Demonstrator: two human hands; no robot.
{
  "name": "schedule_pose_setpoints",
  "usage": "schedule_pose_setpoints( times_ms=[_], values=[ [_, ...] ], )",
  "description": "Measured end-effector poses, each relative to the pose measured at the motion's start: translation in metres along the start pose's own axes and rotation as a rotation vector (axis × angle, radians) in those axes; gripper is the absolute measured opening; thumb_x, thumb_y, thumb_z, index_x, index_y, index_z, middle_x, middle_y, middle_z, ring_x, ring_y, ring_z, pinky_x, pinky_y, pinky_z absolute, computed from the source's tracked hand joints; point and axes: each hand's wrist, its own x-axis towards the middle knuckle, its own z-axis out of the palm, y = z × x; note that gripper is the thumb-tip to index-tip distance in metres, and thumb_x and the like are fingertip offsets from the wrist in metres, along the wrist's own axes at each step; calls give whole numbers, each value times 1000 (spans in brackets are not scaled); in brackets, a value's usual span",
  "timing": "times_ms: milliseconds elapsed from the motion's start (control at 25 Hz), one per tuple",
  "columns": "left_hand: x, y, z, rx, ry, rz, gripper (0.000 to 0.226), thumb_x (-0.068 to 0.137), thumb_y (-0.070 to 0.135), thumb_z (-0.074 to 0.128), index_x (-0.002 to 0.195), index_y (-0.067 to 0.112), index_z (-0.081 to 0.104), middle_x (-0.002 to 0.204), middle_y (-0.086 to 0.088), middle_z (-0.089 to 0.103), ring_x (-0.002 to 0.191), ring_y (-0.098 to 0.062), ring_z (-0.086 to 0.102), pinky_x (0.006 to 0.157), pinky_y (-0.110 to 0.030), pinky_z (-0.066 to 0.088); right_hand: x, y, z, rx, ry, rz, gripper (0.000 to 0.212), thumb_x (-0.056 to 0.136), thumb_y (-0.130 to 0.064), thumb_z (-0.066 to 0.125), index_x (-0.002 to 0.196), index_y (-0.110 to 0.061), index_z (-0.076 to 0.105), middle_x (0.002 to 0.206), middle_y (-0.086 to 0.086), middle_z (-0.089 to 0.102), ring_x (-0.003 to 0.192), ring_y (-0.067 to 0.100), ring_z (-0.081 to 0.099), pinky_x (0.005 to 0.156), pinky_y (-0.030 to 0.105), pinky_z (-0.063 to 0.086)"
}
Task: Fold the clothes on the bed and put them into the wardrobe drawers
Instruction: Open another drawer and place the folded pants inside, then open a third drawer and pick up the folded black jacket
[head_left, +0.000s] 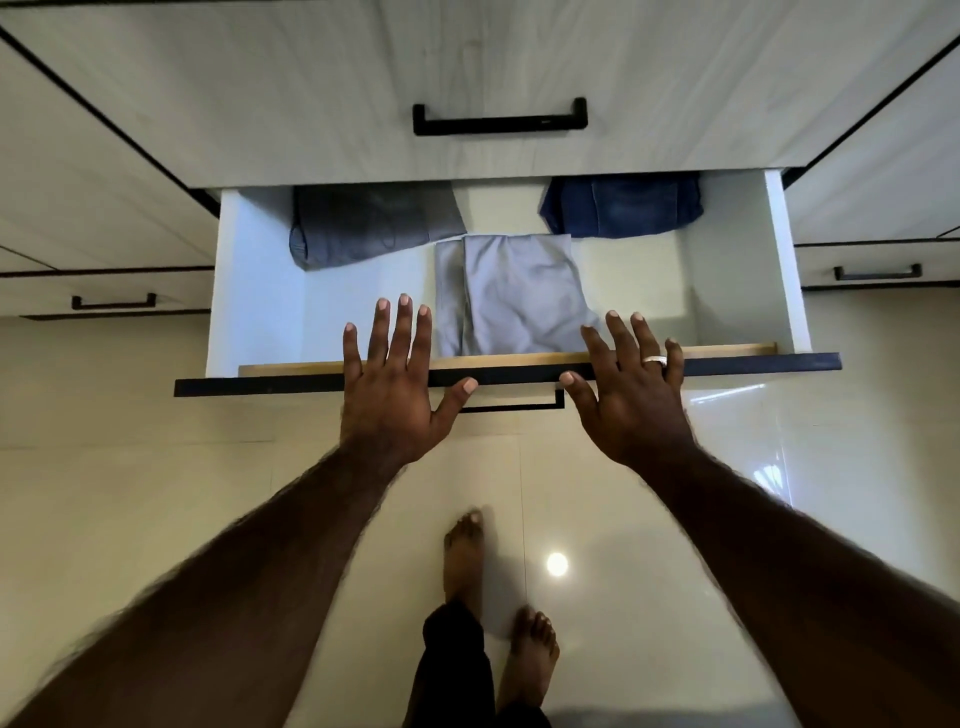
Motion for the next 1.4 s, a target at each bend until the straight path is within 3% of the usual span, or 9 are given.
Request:
schedule_pose_setpoints(
  times_ms=[320, 400, 480, 560, 680, 880, 1280, 1400],
  values=[
    [97, -21, -4, -3, 77, 27, 93, 103, 74, 30, 168, 10, 13, 176, -16, 4, 163, -33, -1, 126, -64, 9, 103, 2, -15, -27, -28, 29, 76, 104, -69, 18, 164, -23, 25, 173, 17, 15, 160, 40, 11, 125, 67, 9],
    [116, -28, -5, -14, 155, 84, 92, 104, 68, 38, 166, 4, 16, 175, -19, 5, 163, -34, 2, 125, -64, 12, 130, -6, -22, -26, 45, 108, 75, 107, -65, 25, 164, -18, 23, 173, 20, 11, 160, 41, 9, 124, 67, 7],
    [109, -25, -7, 3, 189, 174, 94, 103, 66, 41, 166, 1, 15, 174, -21, 5, 163, -36, 3, 126, -64, 13, 127, -20, -27, -39, 217, 136, 68, 109, -53, 36, 161, -10, 29, 172, 20, 18, 160, 38, 15, 126, 62, 13],
    [99, -21, 7, 42, 101, 193, 96, 103, 70, 36, 166, 2, 10, 175, -20, 1, 163, -35, -1, 127, -62, 11, 118, -34, -14, -44, 262, 40, 64, 109, -45, 41, 160, -8, 32, 171, 18, 21, 160, 35, 17, 126, 57, 19],
    [106, -24, 26, 84, -17, 125, 100, 102, 76, 24, 166, 2, 6, 175, -19, -6, 163, -33, -7, 129, -58, 8, 114, -40, 18, -88, 115, -46, 71, 108, -42, 43, 165, -6, 20, 175, 17, 10, 162, 32, 6, 128, 58, 14],
    [139, -38, 36, 141, -52, 169, 104, 101, 78, 19, 165, -2, 2, 173, -23, -10, 162, -35, -9, 129, -58, 6, 156, -22, 35, -161, -68, -78, 89, 104, -53, 43, 166, -5, 1, 175, 14, -8, 162, 29, -7, 129, 58, 9],
    [172, -37, 40, 96, -188, 126, 119, 89, 91, 11, 165, 2, -9, 171, -24, -20, 161, -36, -17, 130, -58, 4, 193, -22, 42, -98, -197, -39, 97, 101, -58, 43, 165, -11, -13, 173, 11, -23, 161, 29, -17, 128, 63, 2],
    [164, -36, 27, 79, -184, 135, 109, 93, 88, 16, 167, 12, -6, 174, -23, -9, 162, -36, -4, 129, -59, 6, 182, -23, 30, -38, -173, 4, 95, 101, -58, 45, 166, -16, -9, 175, 10, -16, 161, 31, -14, 127, 64, 2]
  ],
)
